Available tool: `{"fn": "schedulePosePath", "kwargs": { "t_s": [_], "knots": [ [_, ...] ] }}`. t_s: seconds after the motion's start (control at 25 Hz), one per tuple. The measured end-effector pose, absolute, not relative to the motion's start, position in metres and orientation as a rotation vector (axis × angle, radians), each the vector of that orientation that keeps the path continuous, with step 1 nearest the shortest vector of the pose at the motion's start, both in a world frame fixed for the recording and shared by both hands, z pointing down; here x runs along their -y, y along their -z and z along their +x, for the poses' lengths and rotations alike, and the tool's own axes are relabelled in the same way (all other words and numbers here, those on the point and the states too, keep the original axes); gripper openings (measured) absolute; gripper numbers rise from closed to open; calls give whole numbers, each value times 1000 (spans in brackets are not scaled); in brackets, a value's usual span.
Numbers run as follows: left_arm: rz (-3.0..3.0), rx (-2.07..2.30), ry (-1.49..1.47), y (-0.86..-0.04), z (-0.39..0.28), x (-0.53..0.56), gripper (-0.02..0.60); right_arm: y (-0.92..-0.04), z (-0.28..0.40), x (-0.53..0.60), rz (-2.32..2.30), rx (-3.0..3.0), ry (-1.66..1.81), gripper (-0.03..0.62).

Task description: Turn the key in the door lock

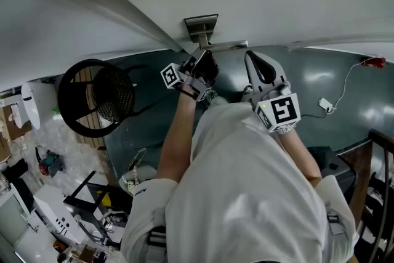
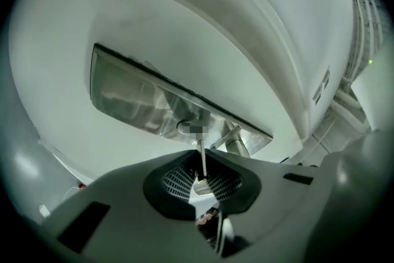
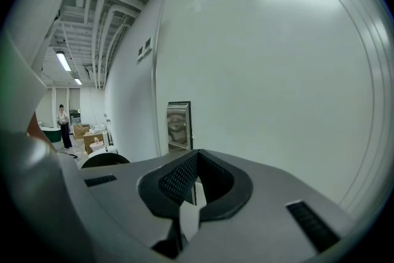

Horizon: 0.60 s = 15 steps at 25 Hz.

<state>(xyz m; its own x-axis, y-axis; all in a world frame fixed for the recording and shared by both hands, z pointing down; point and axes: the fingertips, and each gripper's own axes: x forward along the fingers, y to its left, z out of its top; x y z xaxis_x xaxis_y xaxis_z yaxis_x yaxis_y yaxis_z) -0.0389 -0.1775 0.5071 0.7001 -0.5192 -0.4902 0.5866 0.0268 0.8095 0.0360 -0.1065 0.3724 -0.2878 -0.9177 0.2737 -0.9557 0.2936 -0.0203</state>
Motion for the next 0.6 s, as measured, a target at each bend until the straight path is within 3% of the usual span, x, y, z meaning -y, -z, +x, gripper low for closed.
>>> {"fn": "schedulePosePath", "kwargs": {
  "t_s": [0.2,0.36,0.6],
  "knots": [
    [1392,-19,780,-503,-41,172,35,-375,34,103,1715,2372,-269,-8],
    [1518,59,707,-500,-39,162,150,-377,35,100,1703,2396,-288,-8],
    [1660,301,533,-519,-35,146,172,-371,37,95,1627,2469,-276,-8]
  ]
}}
